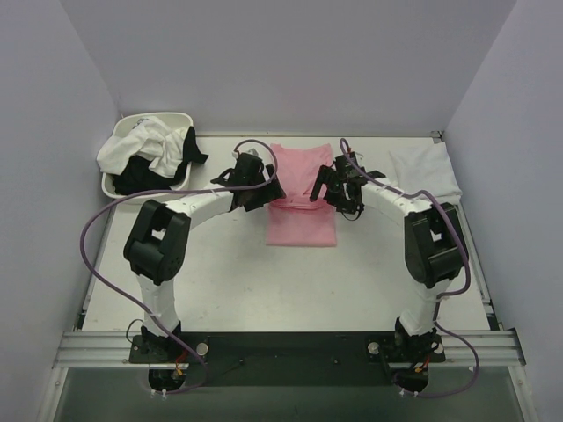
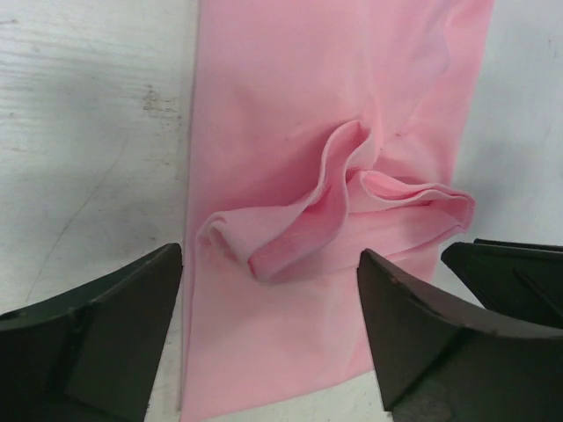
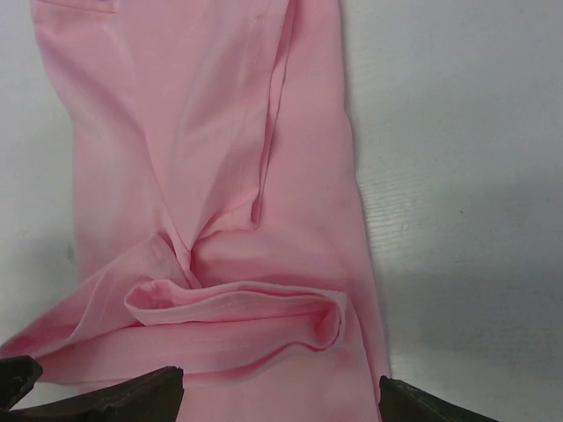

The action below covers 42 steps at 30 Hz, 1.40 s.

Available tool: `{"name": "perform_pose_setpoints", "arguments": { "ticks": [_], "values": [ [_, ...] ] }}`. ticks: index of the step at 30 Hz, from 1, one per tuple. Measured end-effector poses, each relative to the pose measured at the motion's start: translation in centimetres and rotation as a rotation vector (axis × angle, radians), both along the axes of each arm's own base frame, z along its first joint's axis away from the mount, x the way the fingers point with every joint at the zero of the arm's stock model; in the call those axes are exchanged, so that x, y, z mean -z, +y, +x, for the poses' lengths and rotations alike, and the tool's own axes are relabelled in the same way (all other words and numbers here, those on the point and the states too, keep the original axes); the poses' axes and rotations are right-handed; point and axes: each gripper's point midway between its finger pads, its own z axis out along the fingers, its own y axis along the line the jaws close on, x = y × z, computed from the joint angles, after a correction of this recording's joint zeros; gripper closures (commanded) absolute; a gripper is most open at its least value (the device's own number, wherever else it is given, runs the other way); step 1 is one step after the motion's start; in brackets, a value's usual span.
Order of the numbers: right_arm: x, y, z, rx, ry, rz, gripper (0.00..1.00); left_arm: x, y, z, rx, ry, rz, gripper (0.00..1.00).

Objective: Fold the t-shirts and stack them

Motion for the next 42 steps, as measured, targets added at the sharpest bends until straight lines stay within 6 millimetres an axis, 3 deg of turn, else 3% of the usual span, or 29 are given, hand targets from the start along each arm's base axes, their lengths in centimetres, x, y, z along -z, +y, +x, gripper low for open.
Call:
{"name": "perform_pose_setpoints", "arguments": {
  "ticks": [4,7,13,16,23,28,35,39,42],
  "values": [
    [-0.6,0.1,0.0,-0.013,-0.020,-0.010,0.04,-0.2,0.4,-0.2,-0.004,0.001,0.017,0.06],
    [-2.2,0.6,-0.3,-0.032,-0.058,-0.018,0.03,-1.8,0.7,-1.2,0.003,-0.026,0.010,0.06],
    [-6.9,3.8,-2.0,-0.116,-0.160,0.023,0.03,-6.8,-0.4,-6.3,0.048,-0.136,-0.089,0.07],
    [-7.5,5.3,-2.8,-0.157,-0.164,0.050,0.03,-7.1,-2.2,-8.5,0.091,-0.146,-0.155,0.08],
    [-5.0,6.0,-3.9,-0.170,-0.096,0.082,0.03,-5.2,-4.2,-11.0,0.147,-0.134,-0.240,0.10],
    [-2.5,5.4,-4.6,-0.136,-0.046,0.119,0.03,-6.5,-6.0,-10.1,0.195,-0.225,-0.340,0.11],
    [1.9,3.8,-7.6,-0.111,0.054,0.142,0.03,-7.6,-6.8,-8.3,0.220,-0.318,-0.422,0.12],
    [2.3,3.5,-9.2,-0.120,0.061,0.181,0.03,-7.5,-6.8,-7.3,0.225,-0.338,-0.456,0.12],
    [1.0,3.1,-10.1,-0.124,0.033,0.222,0.03,-7.0,-6.9,-7.0,0.231,-0.334,-0.473,0.12]
  ]
}}
